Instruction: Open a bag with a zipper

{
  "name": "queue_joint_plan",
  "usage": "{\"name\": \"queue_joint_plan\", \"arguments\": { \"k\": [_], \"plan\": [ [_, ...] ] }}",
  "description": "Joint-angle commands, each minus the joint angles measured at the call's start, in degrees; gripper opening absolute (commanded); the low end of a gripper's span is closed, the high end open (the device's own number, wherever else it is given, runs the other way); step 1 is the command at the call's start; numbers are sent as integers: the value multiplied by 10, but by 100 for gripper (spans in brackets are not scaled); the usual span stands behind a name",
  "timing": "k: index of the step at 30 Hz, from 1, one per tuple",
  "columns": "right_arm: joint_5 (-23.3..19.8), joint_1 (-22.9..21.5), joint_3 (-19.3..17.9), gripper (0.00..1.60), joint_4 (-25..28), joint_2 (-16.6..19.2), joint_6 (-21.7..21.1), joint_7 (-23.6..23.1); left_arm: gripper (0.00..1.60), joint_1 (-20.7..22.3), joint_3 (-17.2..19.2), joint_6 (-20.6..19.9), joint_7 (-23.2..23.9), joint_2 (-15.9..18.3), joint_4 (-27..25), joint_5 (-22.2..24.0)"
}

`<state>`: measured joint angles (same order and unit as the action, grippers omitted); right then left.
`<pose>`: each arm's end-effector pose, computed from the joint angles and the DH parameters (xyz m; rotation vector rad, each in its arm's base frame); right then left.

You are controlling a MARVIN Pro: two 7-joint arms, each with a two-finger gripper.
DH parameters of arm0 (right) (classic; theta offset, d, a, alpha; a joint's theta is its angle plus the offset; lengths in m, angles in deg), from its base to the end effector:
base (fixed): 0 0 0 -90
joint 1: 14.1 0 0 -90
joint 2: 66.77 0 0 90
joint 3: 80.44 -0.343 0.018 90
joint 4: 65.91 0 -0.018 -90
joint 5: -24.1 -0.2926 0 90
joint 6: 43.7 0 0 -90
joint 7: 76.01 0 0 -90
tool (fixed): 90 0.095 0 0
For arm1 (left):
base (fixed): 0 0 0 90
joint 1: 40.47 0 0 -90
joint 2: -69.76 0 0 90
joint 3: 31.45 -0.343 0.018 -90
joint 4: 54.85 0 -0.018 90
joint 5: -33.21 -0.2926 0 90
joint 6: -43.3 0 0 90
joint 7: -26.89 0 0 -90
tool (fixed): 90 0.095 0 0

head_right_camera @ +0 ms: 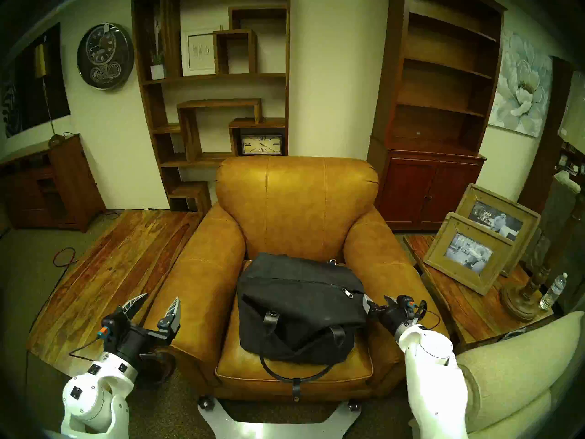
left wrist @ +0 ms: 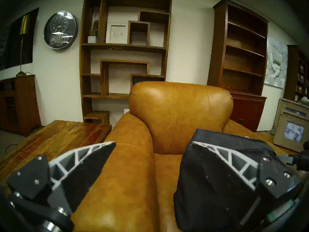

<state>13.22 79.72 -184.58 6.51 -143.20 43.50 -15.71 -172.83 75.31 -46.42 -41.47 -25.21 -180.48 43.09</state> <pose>0.3413 -0.1539 -0.4688 -2.4073 -0.1311 -1.6791 0.1526 0.0519 -0.3225 2.2351 -0.0159 2.0473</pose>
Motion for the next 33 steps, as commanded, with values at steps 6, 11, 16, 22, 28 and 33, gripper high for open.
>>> {"name": "queue_joint_plan", "arguments": {
  "k": [6, 11, 16, 22, 28, 33],
  "plan": [
    [61, 46, -11, 160, 70, 95, 17, -78, 160, 1, 0, 1, 1, 0, -11, 0],
    [67, 50, -31, 160, 88, 123, 16, -135, 160, 1, 0, 2, 1, 0, -11, 0],
    [76, 24, -16, 160, 60, 155, 20, -186, 160, 0, 0, 1, 1, 0, -12, 0],
    [100, -22, 25, 160, 18, 159, 30, -206, 160, 0, 0, 1, 1, 0, -12, -1],
    [131, -59, 60, 160, -23, 160, 48, -205, 160, 1, 0, 1, 1, 0, -12, -1],
    [154, -89, 78, 160, -50, 164, 61, -204, 160, 1, 0, 1, 1, 0, -11, -1]
  ]
}}
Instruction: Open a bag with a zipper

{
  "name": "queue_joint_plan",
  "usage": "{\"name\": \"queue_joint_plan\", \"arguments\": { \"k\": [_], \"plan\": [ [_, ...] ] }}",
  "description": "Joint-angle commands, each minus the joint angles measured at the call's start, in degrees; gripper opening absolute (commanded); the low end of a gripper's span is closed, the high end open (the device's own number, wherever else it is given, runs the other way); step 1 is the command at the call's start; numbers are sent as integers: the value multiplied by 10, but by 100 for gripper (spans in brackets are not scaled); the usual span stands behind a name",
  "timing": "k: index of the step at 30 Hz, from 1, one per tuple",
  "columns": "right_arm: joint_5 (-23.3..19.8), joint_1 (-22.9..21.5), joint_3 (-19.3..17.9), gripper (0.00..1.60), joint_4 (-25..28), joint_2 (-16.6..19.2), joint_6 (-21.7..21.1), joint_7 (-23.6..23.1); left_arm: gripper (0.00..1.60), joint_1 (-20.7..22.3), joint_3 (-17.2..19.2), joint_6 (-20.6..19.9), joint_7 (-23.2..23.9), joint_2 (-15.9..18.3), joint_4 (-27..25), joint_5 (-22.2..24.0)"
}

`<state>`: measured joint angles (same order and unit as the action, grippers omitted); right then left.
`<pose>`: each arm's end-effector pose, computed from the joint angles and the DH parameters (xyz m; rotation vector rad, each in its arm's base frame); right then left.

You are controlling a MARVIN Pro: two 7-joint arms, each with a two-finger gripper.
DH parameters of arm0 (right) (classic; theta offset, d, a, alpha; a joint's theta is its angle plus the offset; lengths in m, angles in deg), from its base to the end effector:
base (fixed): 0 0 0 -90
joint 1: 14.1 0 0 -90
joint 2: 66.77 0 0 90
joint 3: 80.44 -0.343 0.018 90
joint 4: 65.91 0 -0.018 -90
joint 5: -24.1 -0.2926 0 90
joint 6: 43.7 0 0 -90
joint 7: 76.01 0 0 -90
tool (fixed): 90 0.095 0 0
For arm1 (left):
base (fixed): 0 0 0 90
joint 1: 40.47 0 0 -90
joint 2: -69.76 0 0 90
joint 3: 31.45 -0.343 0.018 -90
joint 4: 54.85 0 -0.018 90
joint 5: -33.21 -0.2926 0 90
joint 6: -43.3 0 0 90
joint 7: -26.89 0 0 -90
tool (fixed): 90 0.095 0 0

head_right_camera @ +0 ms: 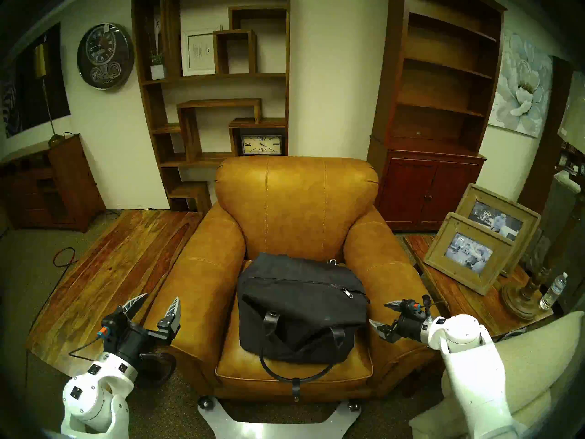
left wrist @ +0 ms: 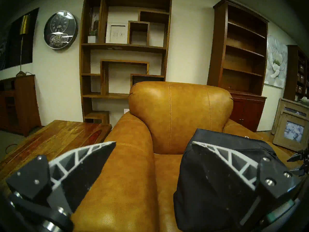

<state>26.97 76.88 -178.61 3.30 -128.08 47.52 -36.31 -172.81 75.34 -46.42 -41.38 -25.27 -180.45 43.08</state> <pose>0.3404 -0.2131 -0.4449 -2.4095 -0.9901 -1.3578 0.1526 0.0518 -0.3227 2.2347 -0.0158 2.0467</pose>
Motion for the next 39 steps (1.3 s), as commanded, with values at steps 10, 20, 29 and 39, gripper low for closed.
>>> {"name": "queue_joint_plan", "arguments": {
  "k": [10, 20, 29, 39],
  "plan": [
    [51, -91, 43, 160, -37, 24, 58, -8, 160, 0, 0, 1, 0, 0, -12, -1],
    [74, -103, 50, 160, -52, 15, 85, 13, 160, 0, 0, 0, 0, 0, -13, -1],
    [90, -113, 62, 137, -67, 10, 99, 18, 160, 0, 0, 0, 0, 0, -13, -1],
    [98, -108, 61, 82, -60, 10, 106, 20, 160, 0, 0, 0, 0, -1, -13, -1]
  ]
}}
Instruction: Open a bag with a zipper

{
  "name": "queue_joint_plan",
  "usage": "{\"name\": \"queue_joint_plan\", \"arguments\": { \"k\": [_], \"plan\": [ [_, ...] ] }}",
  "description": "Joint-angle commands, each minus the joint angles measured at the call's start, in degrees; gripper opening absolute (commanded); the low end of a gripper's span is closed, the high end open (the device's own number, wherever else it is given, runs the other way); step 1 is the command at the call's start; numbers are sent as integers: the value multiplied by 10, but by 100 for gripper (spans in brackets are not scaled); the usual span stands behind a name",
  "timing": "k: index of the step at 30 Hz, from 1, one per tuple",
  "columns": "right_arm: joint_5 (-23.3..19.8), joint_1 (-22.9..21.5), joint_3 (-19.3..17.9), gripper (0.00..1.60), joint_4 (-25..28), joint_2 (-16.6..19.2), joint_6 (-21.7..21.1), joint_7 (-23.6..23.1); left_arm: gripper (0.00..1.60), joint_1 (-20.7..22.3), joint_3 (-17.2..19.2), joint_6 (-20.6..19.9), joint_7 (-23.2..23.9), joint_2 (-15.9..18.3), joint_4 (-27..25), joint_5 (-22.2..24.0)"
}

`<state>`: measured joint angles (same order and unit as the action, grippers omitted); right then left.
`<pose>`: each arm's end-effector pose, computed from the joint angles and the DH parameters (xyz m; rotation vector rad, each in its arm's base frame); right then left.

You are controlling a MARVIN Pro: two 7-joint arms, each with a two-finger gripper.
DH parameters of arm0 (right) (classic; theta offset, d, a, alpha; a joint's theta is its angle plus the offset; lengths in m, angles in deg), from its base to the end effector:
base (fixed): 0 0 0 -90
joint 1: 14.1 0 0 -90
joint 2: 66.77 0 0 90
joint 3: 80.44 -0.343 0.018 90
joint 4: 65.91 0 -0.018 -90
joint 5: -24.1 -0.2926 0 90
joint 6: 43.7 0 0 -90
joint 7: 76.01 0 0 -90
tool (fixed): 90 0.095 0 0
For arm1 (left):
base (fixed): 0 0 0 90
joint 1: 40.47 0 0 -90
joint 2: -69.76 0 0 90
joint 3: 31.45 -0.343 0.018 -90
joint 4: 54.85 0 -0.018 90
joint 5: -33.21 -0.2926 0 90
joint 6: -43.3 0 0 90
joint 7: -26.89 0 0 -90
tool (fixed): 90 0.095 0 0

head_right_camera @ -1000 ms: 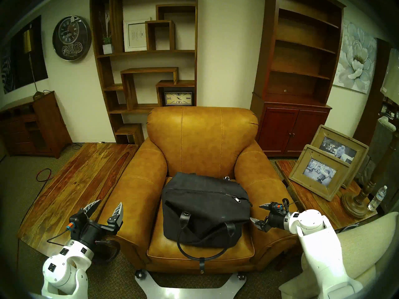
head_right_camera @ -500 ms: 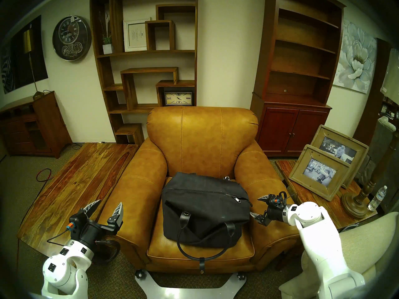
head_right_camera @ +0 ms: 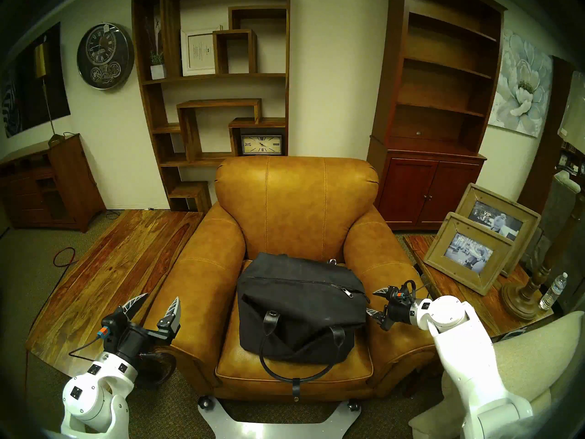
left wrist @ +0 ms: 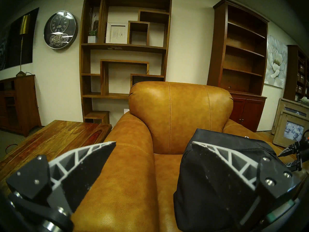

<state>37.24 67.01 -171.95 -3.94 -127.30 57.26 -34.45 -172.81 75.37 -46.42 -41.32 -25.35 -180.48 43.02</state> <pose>0.3943 -0.2052 -0.4365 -2.3433 -1.3700 -1.4116 0.1525 0.0517 -0.3226 2.2347 -0.0161 2.0471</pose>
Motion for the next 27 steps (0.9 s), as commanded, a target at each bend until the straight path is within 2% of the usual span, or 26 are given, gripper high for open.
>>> {"name": "queue_joint_plan", "arguments": {
  "k": [1, 8, 12, 13, 14, 15, 17, 18, 19, 23, 25, 27],
  "plan": [
    [-5, -8, -6, 79, 14, 3, 9, 1, 160, 0, 0, 0, 0, 0, -13, -1],
    [11, -4, 0, 70, 11, 3, 13, 14, 160, 0, 0, 0, 0, 0, -13, -1],
    [13, -7, 1, 75, 6, 1, 12, 12, 160, 0, 0, 0, 0, 0, -13, -1],
    [13, -7, 1, 53, 5, 1, 11, 10, 160, 0, 0, 0, 0, 0, -13, -1],
    [14, -8, 2, 45, 5, 1, 11, 8, 160, 0, 0, 0, 0, 0, -13, -1],
    [15, -7, 2, 55, 4, 1, 12, 8, 160, 0, 0, 0, 0, 0, -13, -1],
    [17, -7, 0, 99, 2, -1, 16, 11, 160, 0, 0, 0, 0, 0, -13, -1],
    [17, -8, 0, 42, 0, -2, 16, 11, 160, 0, 0, 0, 0, 0, -13, -1],
    [16, -8, -1, 28, -2, -3, 18, 12, 160, 0, 0, 0, 0, 0, -13, -1],
    [16, -8, -3, 39, -5, -5, 26, 16, 160, 0, 0, 0, 0, 0, -13, -1],
    [17, -9, -3, 35, -6, -5, 26, 17, 160, 0, 0, 0, 0, 0, -13, -1],
    [18, -9, -2, 4, -6, -5, 25, 16, 160, 0, 0, 0, 0, 0, -13, -1]
  ]
}}
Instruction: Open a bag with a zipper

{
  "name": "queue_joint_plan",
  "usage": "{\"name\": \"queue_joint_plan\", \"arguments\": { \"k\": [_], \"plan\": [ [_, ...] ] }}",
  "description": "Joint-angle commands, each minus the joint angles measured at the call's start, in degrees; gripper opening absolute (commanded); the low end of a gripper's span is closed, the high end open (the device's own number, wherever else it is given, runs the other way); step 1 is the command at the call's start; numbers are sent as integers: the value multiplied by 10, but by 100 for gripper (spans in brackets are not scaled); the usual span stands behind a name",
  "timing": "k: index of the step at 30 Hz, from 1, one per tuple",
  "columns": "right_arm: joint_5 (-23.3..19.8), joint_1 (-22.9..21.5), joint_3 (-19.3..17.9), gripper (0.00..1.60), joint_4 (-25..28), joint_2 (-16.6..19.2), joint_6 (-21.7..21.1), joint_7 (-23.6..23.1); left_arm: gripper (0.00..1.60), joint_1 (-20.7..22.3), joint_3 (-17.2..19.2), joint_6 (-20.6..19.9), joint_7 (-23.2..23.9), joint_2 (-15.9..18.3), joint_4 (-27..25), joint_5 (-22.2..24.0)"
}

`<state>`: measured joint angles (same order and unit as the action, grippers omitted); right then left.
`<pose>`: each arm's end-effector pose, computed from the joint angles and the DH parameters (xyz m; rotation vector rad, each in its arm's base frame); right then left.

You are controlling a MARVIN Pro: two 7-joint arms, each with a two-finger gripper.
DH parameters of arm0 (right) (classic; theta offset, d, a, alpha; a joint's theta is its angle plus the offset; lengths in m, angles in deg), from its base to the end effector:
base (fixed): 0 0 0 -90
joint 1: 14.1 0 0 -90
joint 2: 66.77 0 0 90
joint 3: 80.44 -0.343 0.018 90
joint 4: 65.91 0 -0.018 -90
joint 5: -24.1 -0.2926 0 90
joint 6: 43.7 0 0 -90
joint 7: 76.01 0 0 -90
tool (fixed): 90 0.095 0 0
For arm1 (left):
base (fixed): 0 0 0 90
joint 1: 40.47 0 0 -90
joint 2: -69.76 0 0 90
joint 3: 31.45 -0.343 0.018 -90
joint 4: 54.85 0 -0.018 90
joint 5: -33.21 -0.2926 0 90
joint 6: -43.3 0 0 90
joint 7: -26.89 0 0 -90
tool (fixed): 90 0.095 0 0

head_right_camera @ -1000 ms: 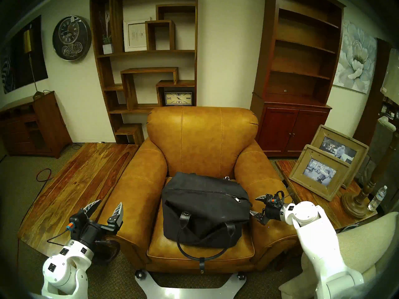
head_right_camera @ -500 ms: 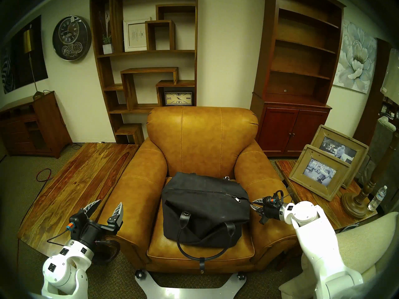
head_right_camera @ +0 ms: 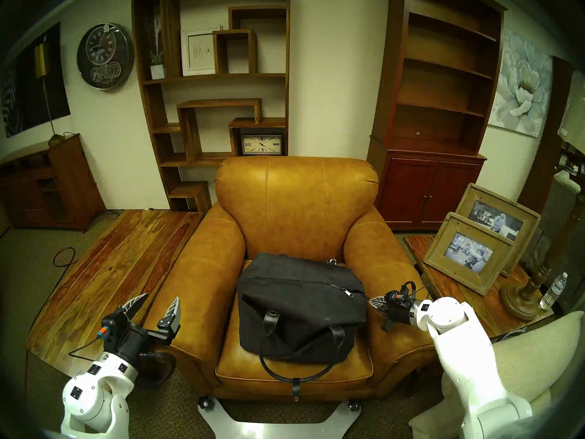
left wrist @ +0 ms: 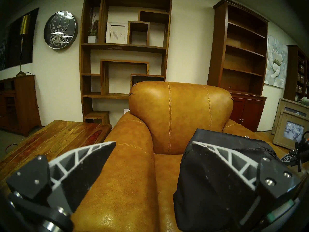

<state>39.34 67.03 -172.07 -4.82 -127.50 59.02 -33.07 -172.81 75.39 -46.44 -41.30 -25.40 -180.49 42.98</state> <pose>0.3931 -0.2076 -0.4413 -2.3530 -1.4123 -1.4214 0.1525 0.0516 -0.3226 2.2354 -0.0158 2.0470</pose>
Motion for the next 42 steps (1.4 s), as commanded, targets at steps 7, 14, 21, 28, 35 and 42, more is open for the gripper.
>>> {"name": "queue_joint_plan", "arguments": {
  "k": [7, 14, 21, 28, 35, 42],
  "plan": [
    [7, -7, 4, 0, 5, -4, 8, 9, 160, 0, 0, 0, 0, 0, -13, -1],
    [15, -13, 11, 0, -14, -9, 12, 14, 160, 0, 0, 0, 0, 0, -13, -1],
    [24, -14, 13, 0, -25, -15, 10, 24, 160, 0, 0, 0, 0, 0, -13, -1],
    [20, -15, 4, 75, -33, -22, 29, 40, 160, 0, 0, 0, 0, 0, -13, -1],
    [13, -8, -9, 160, -5, -7, 36, 25, 160, 0, 0, 0, 1, 0, -12, -1],
    [6, -15, -14, 160, -8, -8, 52, 15, 160, 0, 0, 0, 1, 0, -13, -1]
  ]
}}
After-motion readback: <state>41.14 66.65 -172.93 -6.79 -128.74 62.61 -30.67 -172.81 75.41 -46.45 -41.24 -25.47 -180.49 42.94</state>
